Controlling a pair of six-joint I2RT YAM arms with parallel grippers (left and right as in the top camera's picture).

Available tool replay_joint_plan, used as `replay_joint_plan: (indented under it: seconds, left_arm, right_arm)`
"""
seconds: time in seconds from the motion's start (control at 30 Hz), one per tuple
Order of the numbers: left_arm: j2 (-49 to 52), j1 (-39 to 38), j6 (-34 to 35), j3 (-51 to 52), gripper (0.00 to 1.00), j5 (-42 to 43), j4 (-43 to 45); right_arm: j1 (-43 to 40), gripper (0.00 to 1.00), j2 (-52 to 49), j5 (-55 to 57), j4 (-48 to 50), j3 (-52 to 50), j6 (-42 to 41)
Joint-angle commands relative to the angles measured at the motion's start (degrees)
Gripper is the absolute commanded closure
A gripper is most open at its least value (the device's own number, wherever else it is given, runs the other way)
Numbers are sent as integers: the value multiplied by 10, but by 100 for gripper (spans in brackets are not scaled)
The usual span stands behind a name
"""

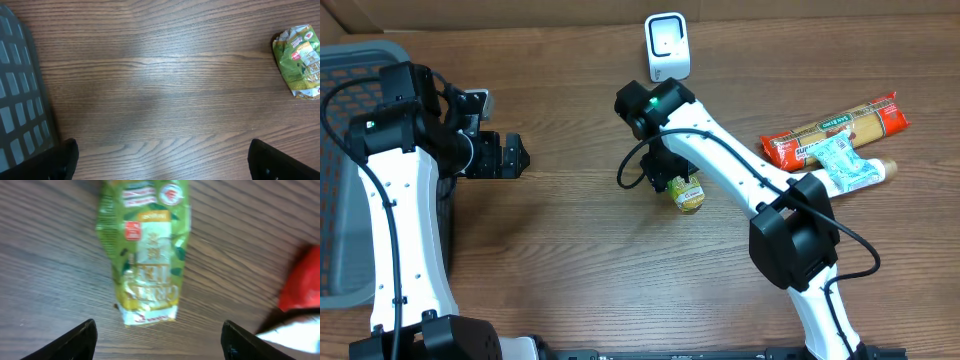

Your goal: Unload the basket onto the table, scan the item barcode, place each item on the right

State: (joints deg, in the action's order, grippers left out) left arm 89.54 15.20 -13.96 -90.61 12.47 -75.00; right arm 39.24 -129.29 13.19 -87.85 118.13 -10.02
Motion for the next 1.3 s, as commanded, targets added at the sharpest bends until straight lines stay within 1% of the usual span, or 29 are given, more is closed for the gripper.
replay_joint_plan:
  seconds: [0.0, 0.23, 0.57, 0.73, 0.9, 1.0, 1.27]
  left_arm:
    - [-4, -1, -13, -2, 1, 9, 1]
    - [-4, -1, -13, -2, 1, 9, 1]
    - [-4, -1, -13, -2, 0, 9, 1]
    - [-4, -1, -13, -2, 0, 9, 1]
    - [-4, -1, -13, -2, 1, 9, 1]
    - [-4, -1, -13, -2, 0, 9, 1]
    - [-4, -1, -13, -2, 0, 9, 1]
  right_arm:
    - [-11, 20, 38, 52, -1, 15, -37]
    - [-19, 17, 38, 52, 5, -7, -30]
    - [-15, 17, 38, 52, 57, -92, -30]
    - [14, 18, 38, 52, 86, -110, 0]
    - [58, 16, 38, 124, 108, -110, 0]
    - [77, 15, 38, 129, 109, -110, 2]
    - [89, 15, 38, 127, 125, -138, 8]
